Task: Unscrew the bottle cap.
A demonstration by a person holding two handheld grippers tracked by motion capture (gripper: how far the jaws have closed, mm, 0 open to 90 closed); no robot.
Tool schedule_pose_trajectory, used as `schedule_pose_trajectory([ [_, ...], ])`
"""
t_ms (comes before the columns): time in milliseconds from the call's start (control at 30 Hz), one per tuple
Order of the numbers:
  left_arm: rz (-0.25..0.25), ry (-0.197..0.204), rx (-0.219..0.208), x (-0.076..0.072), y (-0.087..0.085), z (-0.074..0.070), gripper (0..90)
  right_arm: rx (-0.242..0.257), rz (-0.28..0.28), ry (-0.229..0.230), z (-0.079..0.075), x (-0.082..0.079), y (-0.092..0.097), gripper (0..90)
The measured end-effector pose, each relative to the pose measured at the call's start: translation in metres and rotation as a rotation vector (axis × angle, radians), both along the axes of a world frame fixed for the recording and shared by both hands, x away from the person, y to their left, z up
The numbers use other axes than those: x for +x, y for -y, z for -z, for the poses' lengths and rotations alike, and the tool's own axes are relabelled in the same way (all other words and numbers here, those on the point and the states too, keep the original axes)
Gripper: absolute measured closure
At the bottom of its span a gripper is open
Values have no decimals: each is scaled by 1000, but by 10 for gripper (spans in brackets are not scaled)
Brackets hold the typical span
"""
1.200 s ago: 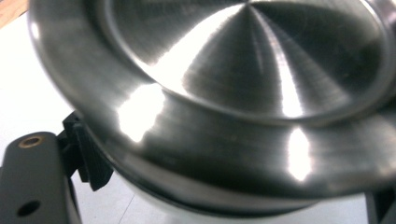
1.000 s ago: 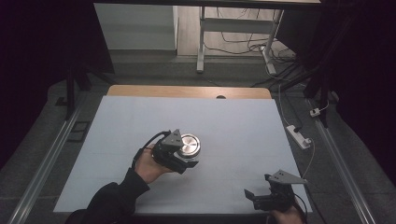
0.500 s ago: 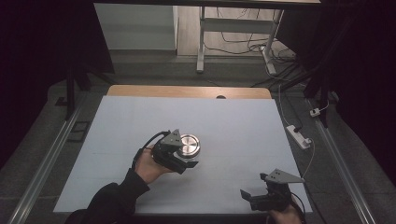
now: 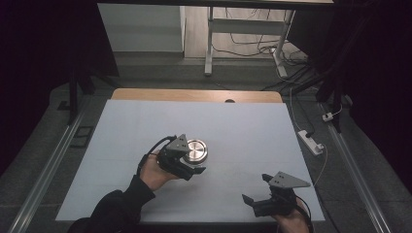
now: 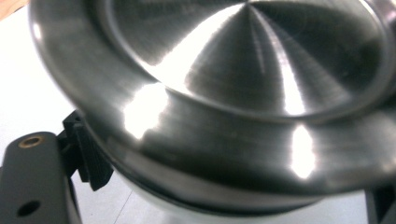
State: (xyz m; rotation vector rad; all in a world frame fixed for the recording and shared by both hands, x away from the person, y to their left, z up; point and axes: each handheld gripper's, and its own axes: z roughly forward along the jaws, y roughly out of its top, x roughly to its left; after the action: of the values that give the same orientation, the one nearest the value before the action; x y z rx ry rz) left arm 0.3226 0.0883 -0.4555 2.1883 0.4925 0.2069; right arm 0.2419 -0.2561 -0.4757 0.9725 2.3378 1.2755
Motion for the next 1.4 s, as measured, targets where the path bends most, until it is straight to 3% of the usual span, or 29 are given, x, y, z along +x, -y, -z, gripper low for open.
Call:
schedule_pose_trajectory([
  [600,0,-2,-5,-1,-1,0,155,37,-124,3,-18,13,-39,0],
  [833,0,-2,-7,-1,-2,-1,155,109,-173,-27,-25,22,-49,0],
  [1000,1,-4,-8,-1,-2,-1,155,65,-171,-36,-33,29,-62,0],
  [1167,2,-3,-5,0,-3,-1,155,19,-171,1,-39,36,-76,0],
  [1400,-6,-6,-15,0,-5,-2,155,27,-170,10,-50,45,-91,0],
])
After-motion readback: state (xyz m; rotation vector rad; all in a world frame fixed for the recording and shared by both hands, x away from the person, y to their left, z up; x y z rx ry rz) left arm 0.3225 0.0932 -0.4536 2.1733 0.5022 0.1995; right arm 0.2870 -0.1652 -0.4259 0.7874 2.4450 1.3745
